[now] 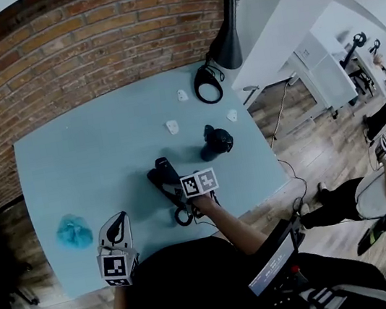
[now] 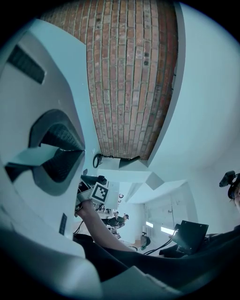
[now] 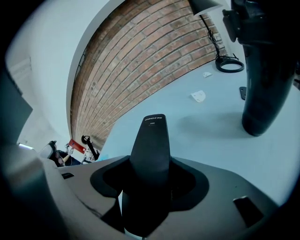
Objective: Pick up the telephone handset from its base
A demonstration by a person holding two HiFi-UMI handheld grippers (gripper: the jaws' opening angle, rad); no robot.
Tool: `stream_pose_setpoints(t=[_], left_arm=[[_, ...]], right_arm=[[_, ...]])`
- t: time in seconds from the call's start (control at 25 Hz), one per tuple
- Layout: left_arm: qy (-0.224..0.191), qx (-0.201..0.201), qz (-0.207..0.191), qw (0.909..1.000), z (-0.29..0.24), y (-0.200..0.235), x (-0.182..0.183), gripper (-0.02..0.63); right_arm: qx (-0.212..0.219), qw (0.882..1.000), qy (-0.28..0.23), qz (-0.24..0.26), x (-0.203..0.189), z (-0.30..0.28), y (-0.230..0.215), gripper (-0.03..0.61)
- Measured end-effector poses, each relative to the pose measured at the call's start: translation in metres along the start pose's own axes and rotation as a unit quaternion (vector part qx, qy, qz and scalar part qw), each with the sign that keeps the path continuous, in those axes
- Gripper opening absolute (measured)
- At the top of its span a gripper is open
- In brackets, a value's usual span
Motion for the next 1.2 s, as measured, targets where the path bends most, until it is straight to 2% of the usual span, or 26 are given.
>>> stream_pose_setpoints(t=[0.64,1.08,1.2], left_arm=[[0.001,-0.007,-0.007,1.0000,-0.006,-0.003,0.002,0.018],[0.004,-0.004,-0.006,1.0000,-0.005,-0.002,0.000,0.018],[0.004,-0.005,-0.004,1.0000,-0.006,-0.002,0.000,0.018]], right_arm=[[0.035,0.995,-0.089,0.032,0.033,0.032,0.028,0.245],[0.101,0.982,-0.157,0.024,0.063,0.059,0.058,0.245],[0.112,0.977,-0.177,0.042,0.077,0.071,0.073,0.245]])
Point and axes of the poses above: the fingertips, and each gripper's own axes: z backward along the fingers, y to its left, x out of its top, the point moved 6 cm from there along z, backward along the fingers, and after that the axes turned 13 degrees about y, right-handed, at the moved point
